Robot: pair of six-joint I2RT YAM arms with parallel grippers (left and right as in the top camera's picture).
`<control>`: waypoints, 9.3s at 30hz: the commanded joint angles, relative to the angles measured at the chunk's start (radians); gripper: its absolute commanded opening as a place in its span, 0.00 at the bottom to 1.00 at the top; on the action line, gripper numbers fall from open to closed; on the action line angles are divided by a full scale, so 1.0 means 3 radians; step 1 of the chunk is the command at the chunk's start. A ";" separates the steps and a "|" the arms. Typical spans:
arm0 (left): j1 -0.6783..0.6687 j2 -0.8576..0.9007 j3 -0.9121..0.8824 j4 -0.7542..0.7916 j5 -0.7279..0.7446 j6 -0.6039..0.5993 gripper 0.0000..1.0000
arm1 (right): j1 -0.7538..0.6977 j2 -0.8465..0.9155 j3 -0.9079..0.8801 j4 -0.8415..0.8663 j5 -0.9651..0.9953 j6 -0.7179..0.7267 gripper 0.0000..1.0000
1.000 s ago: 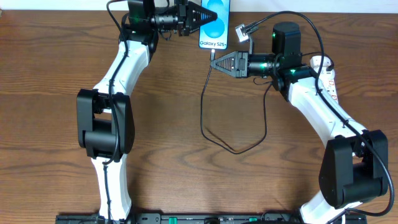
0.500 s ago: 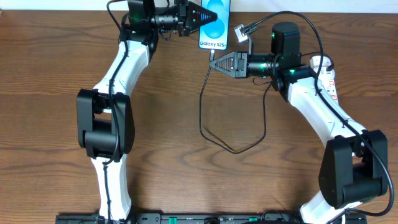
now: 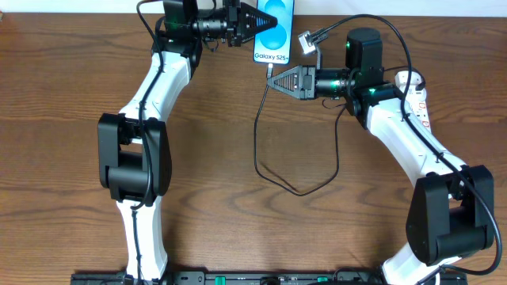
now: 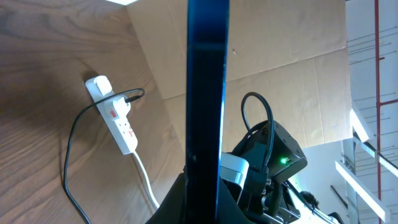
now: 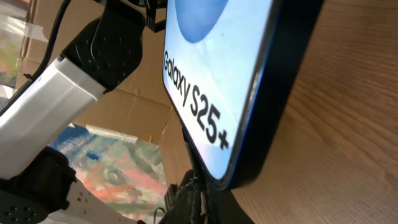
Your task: Plug charger to phone and switch on socket
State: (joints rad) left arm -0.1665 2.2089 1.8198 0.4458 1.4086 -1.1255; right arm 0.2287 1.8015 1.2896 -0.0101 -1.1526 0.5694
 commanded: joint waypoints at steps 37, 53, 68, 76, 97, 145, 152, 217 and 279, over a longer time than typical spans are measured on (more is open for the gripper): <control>0.0010 -0.0070 0.0056 0.0041 0.0081 0.0023 0.08 | -0.0028 -0.0037 0.0074 0.0100 0.0005 0.0356 0.01; 0.0010 -0.0070 0.0056 0.0041 0.0092 0.0023 0.07 | -0.0067 -0.0037 0.0074 0.0174 -0.0020 0.0341 0.01; 0.0010 -0.0070 0.0056 0.0041 0.0140 0.0050 0.07 | -0.0069 -0.0037 0.0074 0.0252 0.0020 0.0345 0.01; 0.0010 -0.0070 0.0056 0.0041 0.0140 0.0057 0.08 | -0.0069 -0.0037 0.0074 0.0259 0.0060 0.0359 0.01; 0.0010 -0.0070 0.0056 0.0039 0.0132 0.0056 0.07 | -0.0086 -0.0037 0.0074 0.0446 0.0235 0.0444 0.01; 0.0278 -0.0069 0.0056 -0.2959 -0.2794 0.1769 0.07 | 0.0423 0.0554 0.2295 -0.3002 0.3276 -0.0582 0.68; 0.0299 -0.0069 0.0056 -0.3084 -0.2889 0.1766 0.07 | 0.0482 0.1424 0.3030 -0.3605 0.2766 -0.0768 0.68; 0.0355 -0.0069 0.0056 -0.3455 -0.3253 0.1756 0.08 | 0.1082 0.2295 0.2518 -0.3320 0.3110 0.0380 0.24; 0.0403 -0.0070 0.0056 0.0305 -0.0294 0.0090 0.07 | 0.0128 0.1752 0.2523 -0.3204 -0.0773 -0.2523 0.01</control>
State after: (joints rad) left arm -0.0483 2.2089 1.8179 0.5220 1.2835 -1.0294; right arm 0.2668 2.3436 2.0453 -0.9707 -1.2407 -0.0856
